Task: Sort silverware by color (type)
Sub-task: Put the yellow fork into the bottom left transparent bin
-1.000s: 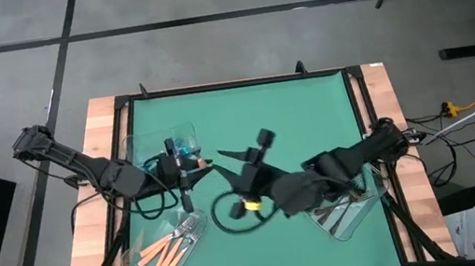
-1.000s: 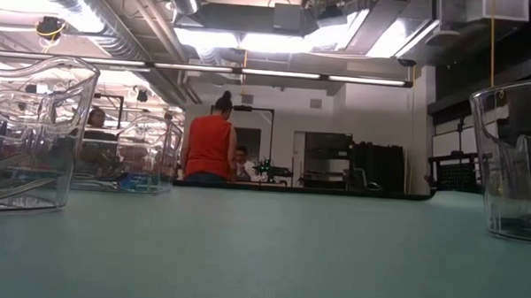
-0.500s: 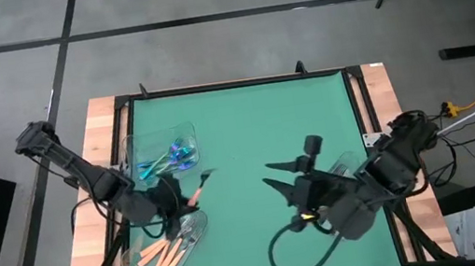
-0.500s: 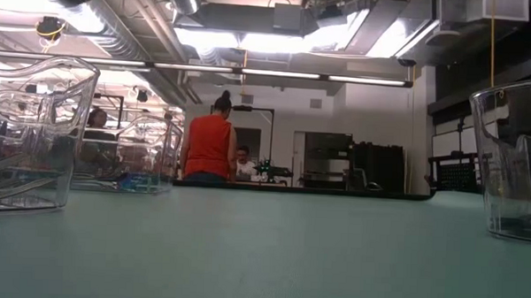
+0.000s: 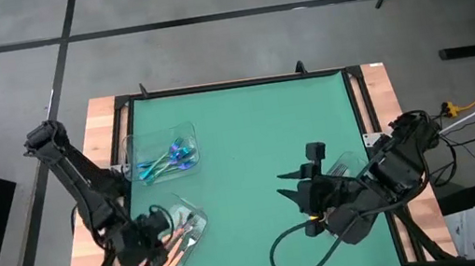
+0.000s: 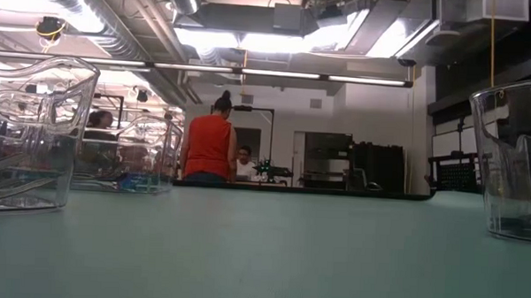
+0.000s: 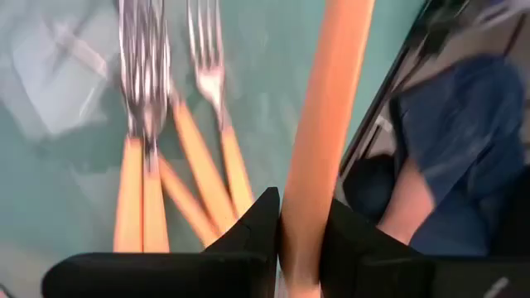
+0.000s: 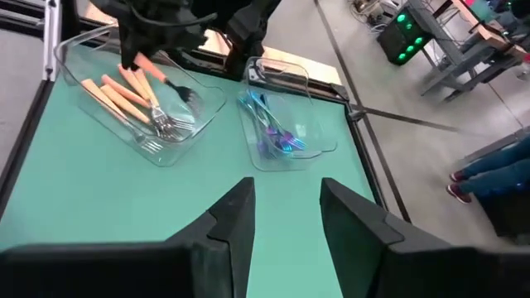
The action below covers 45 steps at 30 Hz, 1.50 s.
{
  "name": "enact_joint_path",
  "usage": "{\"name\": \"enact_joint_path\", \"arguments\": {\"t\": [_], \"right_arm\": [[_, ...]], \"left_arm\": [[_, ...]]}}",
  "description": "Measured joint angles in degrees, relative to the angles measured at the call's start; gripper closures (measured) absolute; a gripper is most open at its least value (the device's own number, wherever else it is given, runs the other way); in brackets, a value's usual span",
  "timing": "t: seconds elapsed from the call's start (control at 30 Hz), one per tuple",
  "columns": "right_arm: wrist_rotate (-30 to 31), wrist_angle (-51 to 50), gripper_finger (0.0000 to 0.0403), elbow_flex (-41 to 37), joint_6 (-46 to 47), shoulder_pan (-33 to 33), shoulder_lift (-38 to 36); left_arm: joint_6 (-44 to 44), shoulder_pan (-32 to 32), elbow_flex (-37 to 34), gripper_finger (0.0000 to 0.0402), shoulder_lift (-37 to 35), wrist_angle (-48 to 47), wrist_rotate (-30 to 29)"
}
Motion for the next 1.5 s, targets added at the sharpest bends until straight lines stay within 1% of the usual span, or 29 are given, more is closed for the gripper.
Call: {"name": "enact_joint_path", "arguments": {"t": [0.2,0.33,0.47,0.8,1.07,1.3,1.5], "right_arm": [[-0.32,0.02,0.0274,0.0,0.0,0.0,0.01],[-0.55,0.09,0.0274,0.0,0.0,0.0,0.25],[-2.29,0.11,0.0274,0.0,-0.02,0.0,0.32],[-2.84,0.12,0.0274,0.0,-0.02,0.0,0.32],[-2.87,0.11,0.0274,0.0,-0.04,0.0,0.34],[-2.89,0.13,0.0274,0.0,-0.04,0.0,0.34],[-2.89,0.13,0.0274,0.0,-0.04,0.0,0.34]], "left_arm": [[-7.11,-4.33,0.0,0.0354,4.96,-0.23,5.76],[-9.78,-5.12,0.0,0.0354,7.4,-1.79,8.63],[-10.46,-5.06,0.0,0.0354,9.15,-4.36,10.9],[-10.41,-5.03,0.0,0.0353,13.23,-8.31,11.99],[-9.99,-5.03,0.0,0.0353,17.07,-8.29,13.34],[-9.91,-5.03,0.0,0.0353,17.99,-8.32,13.53],[-9.91,-5.03,0.0,0.033,18.0,-8.45,13.51]]}}
